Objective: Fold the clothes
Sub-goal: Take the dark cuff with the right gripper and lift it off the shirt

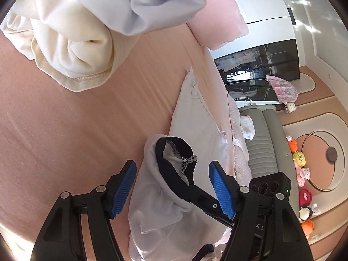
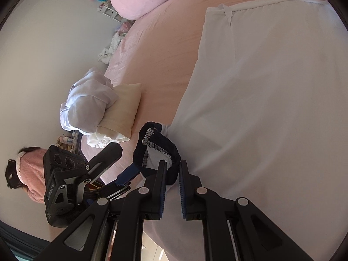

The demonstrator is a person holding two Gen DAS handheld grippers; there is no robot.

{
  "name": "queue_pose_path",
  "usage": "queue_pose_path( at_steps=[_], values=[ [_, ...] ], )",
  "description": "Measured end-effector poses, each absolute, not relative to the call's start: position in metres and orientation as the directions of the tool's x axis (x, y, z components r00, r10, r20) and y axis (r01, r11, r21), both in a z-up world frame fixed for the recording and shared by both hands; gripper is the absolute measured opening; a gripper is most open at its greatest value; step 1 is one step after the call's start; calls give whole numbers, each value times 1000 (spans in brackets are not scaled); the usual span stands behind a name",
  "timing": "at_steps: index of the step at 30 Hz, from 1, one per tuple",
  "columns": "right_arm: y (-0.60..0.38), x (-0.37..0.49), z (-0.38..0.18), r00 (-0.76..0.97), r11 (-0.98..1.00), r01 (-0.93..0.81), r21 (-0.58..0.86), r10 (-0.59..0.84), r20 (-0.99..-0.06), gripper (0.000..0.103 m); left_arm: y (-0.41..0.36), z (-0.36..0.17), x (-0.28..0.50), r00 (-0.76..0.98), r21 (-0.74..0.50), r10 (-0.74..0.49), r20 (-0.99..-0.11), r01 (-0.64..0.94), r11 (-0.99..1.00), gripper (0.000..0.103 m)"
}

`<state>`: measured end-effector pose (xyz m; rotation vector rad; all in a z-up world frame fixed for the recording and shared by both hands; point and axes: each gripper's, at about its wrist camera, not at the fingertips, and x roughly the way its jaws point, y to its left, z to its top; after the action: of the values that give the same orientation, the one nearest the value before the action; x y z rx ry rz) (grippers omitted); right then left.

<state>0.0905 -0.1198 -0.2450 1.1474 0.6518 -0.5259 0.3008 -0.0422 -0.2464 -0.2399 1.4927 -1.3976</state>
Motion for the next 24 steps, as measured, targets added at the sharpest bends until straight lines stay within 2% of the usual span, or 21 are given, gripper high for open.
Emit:
queue_pose_path(
  at_steps=[1, 2, 3, 6, 11, 12, 13, 15, 22, 24],
  values=[
    [-119, 92, -246, 696, 335, 687, 645, -47, -716, 9, -44, -248, 300, -442, -815, -715, -541, 484, 319, 59],
    [-119, 91, -247, 694, 331, 689, 644, -45, -719, 9, -48, -251, 298, -439, -798, -693, -572, 495, 344, 41],
    [-118, 91, -248, 692, 327, 692, 644, -42, -721, 9, -50, -254, 296, -439, -787, -677, -590, 500, 362, 30],
    [-119, 90, -249, 698, 312, 688, 655, -36, -716, 10, -52, -259, 291, -433, -768, -656, -619, 511, 387, 18],
    [-119, 91, -241, 732, 337, 649, 682, -33, -680, 11, -45, -255, 293, -438, -782, -671, -598, 505, 366, 14],
    [-120, 92, -242, 734, 329, 647, 687, -28, -678, 15, -44, -255, 295, -449, -796, -678, -582, 486, 361, 14],
    [-122, 93, -243, 736, 321, 646, 692, -22, -677, 21, -43, -256, 298, -460, -810, -685, -566, 465, 357, 14],
    [-126, 95, -247, 738, 288, 648, 705, -7, -675, 57, -44, -255, 301, -475, -829, -695, -539, 443, 340, 14],
    [-138, 100, -259, 839, 168, 534, 828, 10, -543, 59, -50, -249, 307, -487, -819, -678, -551, 470, 328, 14],
    [-139, 104, -264, 855, 139, 511, 848, 23, -519, 55, -51, -247, 309, -487, -819, -677, -552, 469, 331, 11]
  ],
)
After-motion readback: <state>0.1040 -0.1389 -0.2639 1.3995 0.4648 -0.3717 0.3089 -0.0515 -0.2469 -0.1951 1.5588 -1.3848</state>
